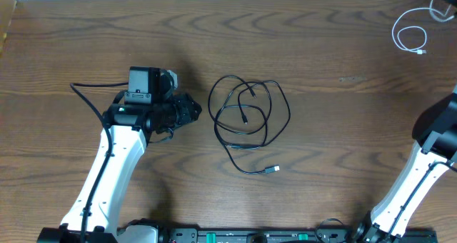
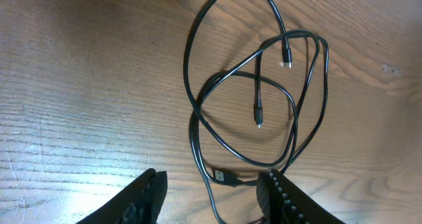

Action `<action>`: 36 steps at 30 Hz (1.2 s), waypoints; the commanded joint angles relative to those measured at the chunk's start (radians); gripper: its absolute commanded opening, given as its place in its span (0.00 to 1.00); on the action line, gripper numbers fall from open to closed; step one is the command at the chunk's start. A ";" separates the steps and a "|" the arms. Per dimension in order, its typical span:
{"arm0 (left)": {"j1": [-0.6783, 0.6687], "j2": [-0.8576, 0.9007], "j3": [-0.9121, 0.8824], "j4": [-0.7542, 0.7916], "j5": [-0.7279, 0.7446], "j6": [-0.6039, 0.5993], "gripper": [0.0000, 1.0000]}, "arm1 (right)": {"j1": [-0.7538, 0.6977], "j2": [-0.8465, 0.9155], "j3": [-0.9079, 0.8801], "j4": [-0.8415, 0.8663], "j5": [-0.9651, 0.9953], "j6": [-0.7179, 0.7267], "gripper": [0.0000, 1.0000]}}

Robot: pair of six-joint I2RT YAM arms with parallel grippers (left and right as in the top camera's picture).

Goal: Untangle cables

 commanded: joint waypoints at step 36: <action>-0.212 0.406 -0.005 0.650 -0.100 0.126 0.55 | 0.335 -0.157 -0.024 -0.857 -0.103 -0.098 0.99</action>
